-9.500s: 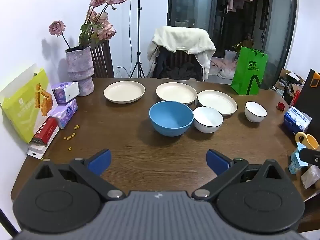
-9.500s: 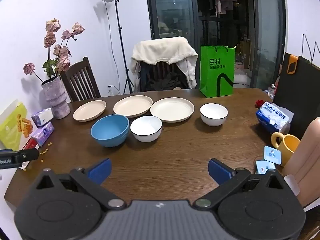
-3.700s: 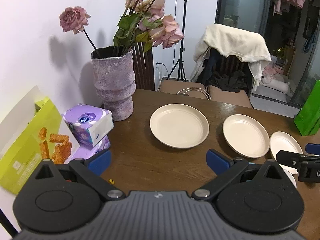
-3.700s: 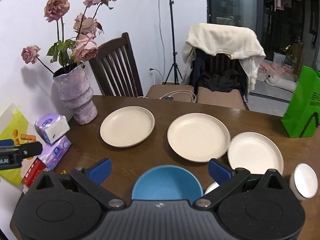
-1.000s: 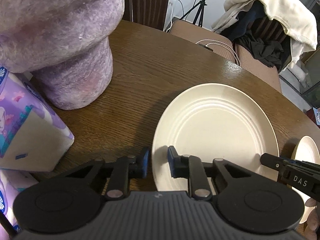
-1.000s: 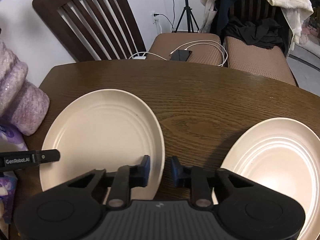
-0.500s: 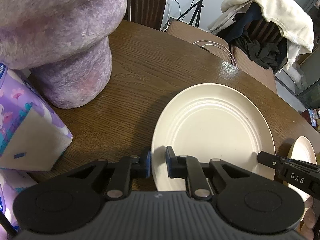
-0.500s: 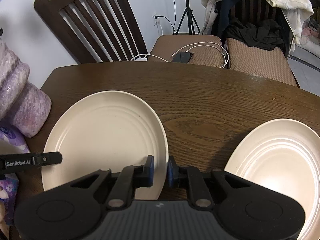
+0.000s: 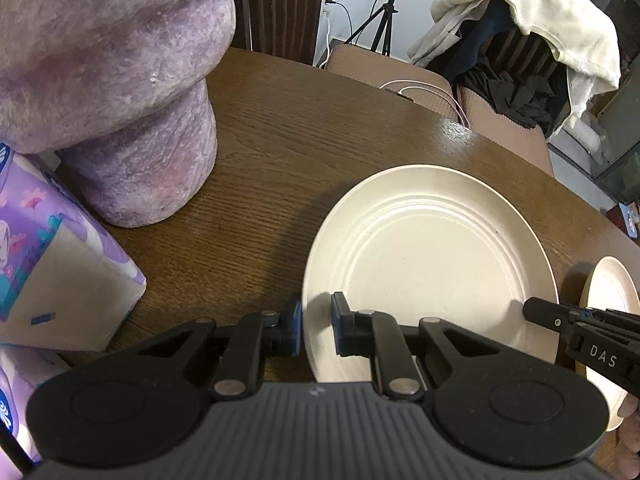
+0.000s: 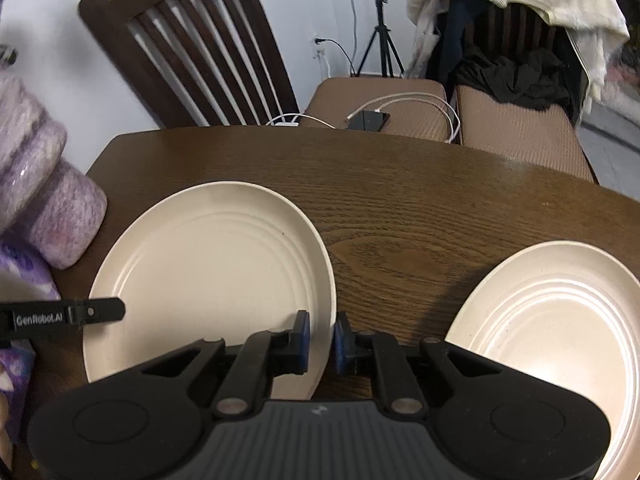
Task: Organize plates and bowls
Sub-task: 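Lift the cream plate with both grippers and carry it away from the vase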
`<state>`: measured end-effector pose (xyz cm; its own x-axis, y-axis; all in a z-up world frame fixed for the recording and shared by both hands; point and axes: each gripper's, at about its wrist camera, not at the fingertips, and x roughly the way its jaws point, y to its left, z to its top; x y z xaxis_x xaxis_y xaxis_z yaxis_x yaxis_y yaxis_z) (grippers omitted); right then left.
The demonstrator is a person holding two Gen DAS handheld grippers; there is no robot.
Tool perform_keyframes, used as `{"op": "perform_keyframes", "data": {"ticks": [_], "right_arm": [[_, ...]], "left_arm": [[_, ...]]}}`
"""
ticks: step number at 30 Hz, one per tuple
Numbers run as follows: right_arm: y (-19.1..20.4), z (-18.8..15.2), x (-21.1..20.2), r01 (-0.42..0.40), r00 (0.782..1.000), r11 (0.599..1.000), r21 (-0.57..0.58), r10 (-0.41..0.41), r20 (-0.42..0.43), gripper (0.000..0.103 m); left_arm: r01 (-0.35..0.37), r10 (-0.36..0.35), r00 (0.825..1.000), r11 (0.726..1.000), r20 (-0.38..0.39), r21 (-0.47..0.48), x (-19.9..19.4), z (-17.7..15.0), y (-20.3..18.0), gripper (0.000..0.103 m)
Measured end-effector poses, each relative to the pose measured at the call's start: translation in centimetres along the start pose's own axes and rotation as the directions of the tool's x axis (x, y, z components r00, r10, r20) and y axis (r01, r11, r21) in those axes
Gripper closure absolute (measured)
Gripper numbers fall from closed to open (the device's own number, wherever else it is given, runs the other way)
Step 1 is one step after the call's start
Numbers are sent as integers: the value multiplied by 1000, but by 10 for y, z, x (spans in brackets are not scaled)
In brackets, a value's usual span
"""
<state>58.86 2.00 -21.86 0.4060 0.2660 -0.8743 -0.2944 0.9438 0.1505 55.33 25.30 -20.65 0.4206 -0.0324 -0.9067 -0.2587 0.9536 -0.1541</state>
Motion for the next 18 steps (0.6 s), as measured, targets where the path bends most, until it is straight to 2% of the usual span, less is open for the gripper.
{"op": "perform_keyframes", "data": {"ticks": [10, 18], "right_arm": [[4, -6, -13, 8, 1000, 1000, -25, -7, 29, 92], [5, -12, -27, -10, 999, 1000, -2, 10, 48, 92]], "left_arm": [[-23, 23, 1000, 999, 9, 28, -8, -2, -5, 88], [-26, 25, 999, 999, 26, 37, -23, -3, -9, 88]]}}
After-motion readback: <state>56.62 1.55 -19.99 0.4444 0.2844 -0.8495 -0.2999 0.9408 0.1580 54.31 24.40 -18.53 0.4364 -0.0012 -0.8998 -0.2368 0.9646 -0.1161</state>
